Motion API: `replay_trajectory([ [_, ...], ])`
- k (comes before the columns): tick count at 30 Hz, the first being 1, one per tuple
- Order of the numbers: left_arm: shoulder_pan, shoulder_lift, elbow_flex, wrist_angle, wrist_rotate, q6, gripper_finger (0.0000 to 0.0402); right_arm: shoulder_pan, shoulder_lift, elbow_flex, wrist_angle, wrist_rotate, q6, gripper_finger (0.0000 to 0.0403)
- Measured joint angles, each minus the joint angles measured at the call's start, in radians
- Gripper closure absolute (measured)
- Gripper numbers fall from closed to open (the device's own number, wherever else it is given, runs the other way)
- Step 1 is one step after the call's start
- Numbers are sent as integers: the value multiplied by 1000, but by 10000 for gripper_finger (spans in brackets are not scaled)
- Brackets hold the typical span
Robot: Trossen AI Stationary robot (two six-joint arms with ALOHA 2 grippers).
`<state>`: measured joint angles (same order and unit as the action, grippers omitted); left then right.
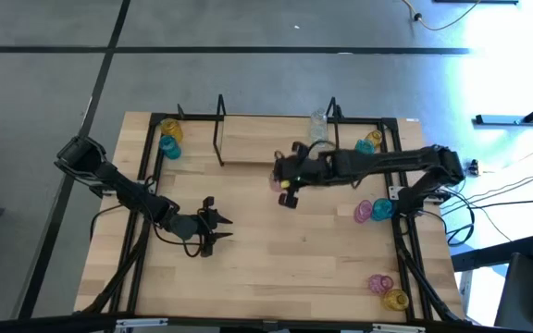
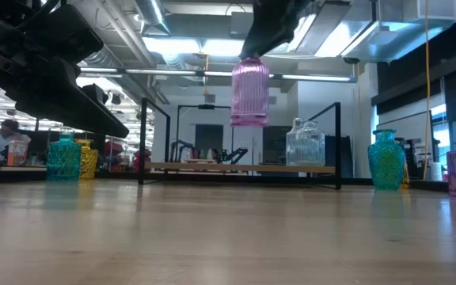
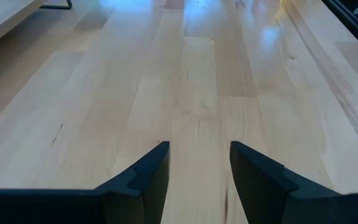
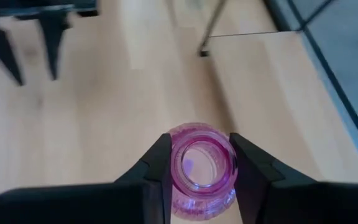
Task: Sort vases onto shelf
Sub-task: Put the left pink vase on the shelf
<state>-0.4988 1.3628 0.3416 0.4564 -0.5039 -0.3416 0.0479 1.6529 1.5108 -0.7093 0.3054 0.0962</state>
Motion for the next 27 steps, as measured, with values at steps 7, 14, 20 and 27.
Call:
replay_trajectory([
  [7, 0, 0, 0, 0, 0, 0, 240, -103, -37, 0, -1, -2, -25, 299],
  [14, 0, 0, 0, 1, 0, 0, 240, -206, -37, -7, 14, -10, -30, 298],
  [20, 0, 0, 0, 0, 0, 0, 240, -311, -45, -52, 73, -10, 0, 297],
  [27, 0, 0, 0, 1, 0, 0, 240, -418, -44, -138, 219, 4, 64, 297],
])
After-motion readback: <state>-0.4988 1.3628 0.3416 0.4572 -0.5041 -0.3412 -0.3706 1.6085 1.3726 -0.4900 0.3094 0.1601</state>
